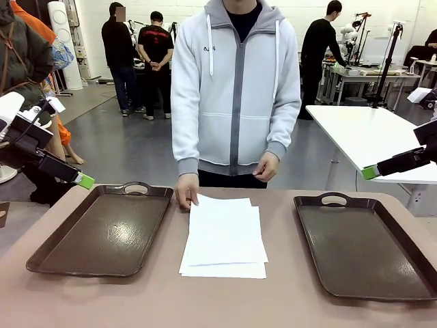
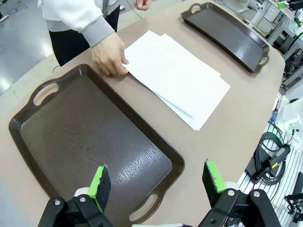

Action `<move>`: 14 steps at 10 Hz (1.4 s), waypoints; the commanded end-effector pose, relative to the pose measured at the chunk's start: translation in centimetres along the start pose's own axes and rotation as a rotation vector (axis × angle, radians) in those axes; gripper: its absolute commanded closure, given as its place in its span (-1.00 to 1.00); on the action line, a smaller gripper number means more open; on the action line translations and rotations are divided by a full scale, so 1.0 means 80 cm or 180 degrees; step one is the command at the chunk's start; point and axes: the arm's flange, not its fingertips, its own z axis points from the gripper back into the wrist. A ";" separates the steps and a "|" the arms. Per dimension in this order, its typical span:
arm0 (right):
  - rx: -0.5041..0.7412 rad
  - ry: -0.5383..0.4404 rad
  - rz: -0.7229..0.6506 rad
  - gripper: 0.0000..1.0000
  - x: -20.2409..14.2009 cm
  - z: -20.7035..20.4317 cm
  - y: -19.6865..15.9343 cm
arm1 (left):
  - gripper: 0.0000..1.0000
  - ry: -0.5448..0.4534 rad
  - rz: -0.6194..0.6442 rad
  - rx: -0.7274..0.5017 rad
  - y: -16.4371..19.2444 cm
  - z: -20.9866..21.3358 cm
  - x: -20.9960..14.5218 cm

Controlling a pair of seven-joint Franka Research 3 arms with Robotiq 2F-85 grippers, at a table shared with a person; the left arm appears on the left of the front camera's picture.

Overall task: Sort the A4 documents.
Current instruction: Receive the A4 Paper.

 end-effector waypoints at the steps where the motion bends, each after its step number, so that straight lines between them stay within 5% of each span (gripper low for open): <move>1: 0.0039 -0.0012 -0.0011 -1.00 0.000 -0.003 0.000 | -1.00 -0.0024 -0.0015 -0.0039 0.003 -0.001 -0.001; 14: 0.0039 -0.0012 -0.0011 -1.00 0.000 -0.003 0.000 | -1.00 -0.0024 -0.0015 -0.0039 0.003 -0.001 -0.001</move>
